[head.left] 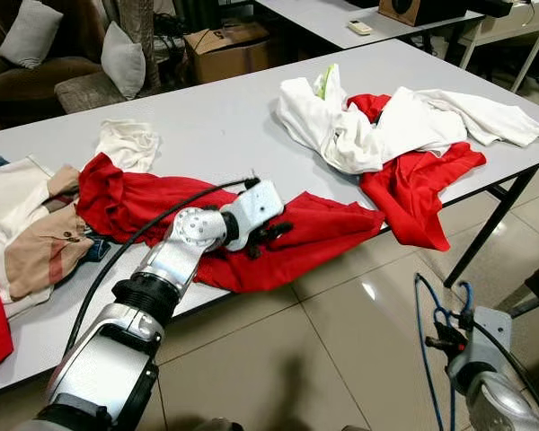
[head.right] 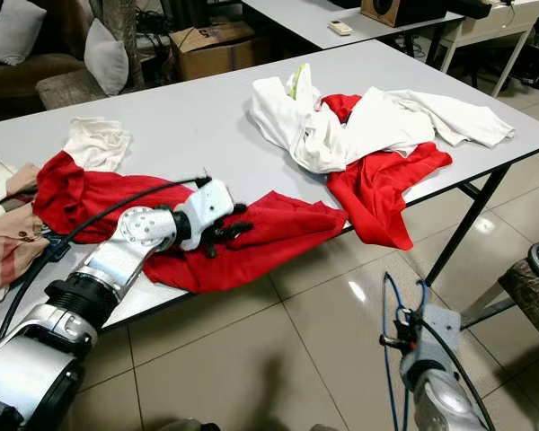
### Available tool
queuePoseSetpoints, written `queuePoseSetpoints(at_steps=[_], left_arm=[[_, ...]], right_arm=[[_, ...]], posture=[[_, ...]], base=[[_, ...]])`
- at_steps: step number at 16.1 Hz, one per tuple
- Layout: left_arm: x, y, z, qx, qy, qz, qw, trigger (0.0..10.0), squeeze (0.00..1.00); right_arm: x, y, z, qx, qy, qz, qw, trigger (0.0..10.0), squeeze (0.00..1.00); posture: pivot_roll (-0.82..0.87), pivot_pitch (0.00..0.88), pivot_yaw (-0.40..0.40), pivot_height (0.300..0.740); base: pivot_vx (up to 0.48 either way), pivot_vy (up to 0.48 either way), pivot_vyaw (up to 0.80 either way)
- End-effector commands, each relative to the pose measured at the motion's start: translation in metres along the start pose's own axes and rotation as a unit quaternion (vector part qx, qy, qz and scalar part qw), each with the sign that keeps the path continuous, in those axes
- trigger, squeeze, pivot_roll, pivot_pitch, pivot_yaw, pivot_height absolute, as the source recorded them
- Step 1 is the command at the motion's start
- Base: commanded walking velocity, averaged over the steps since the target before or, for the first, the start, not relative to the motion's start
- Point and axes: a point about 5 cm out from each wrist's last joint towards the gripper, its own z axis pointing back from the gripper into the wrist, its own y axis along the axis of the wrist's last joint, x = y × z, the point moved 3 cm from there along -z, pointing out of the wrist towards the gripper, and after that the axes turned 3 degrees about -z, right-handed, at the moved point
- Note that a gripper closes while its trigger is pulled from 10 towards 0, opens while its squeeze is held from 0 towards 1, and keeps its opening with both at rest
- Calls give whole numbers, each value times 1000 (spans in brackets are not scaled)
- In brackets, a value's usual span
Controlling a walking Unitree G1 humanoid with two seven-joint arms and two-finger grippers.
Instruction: Hang hanger
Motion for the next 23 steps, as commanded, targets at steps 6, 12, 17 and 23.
queuePoseSetpoints(at_steps=[6,12,17,23], left_arm=[[-5,-4,2,-16,-2,-18,1000,0,0],[-12,-7,9,-11,-16,9,1000,0,0],[-85,39,30,121,144,145,971,0,0],[-146,70,69,148,259,106,948,0,0]], right_arm=[[-5,7,-7,11,2,8,1000,10000,0],[-10,10,-12,17,4,8,1000,10000,0],[-13,12,-15,24,3,2,1000,10000,0],[-12,11,-16,31,-8,-8,999,10000,0]], posture=[[-149,5,93,740],[-139,0,100,740],[-135,0,110,740],[-138,0,134,740]], base=[[0,0,0],[0,0,0],[0,0,0],[0,0,0]])
